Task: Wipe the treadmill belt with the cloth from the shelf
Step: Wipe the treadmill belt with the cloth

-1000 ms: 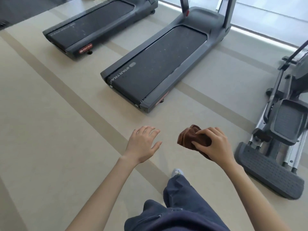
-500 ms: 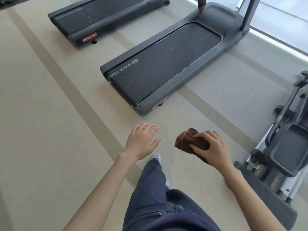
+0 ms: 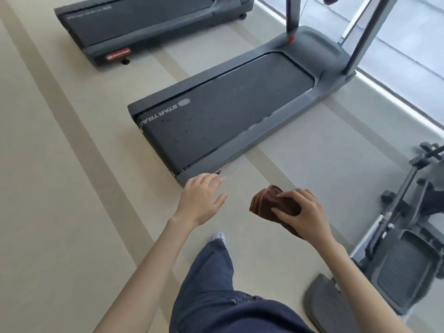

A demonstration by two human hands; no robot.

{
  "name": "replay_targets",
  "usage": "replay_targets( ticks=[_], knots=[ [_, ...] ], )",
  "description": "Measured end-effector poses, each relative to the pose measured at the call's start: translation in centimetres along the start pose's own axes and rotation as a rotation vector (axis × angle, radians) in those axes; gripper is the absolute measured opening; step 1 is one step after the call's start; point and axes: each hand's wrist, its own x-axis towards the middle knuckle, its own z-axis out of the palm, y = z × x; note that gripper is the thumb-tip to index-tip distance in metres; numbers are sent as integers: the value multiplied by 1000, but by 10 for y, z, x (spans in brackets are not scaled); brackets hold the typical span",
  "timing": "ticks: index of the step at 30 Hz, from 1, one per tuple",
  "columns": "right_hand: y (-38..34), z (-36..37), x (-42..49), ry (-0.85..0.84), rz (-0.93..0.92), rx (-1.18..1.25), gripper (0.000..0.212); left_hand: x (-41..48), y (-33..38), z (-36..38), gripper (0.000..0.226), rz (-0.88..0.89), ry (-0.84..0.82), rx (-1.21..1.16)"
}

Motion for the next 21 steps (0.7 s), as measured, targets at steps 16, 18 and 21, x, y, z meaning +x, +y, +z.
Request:
replay_targets(
  ticks=[16,18,21],
  knots=[
    [14,33,181,-184,-282,85,32,86,-54,-4,56,-280,56,-6],
    [19,32,209,-212,-317,78,31,98,-55,-3,55,-327,74,-6],
    [27,32,254,-257,-368,71,30,120,-50,-5,58,-392,82,-11]
  ],
)
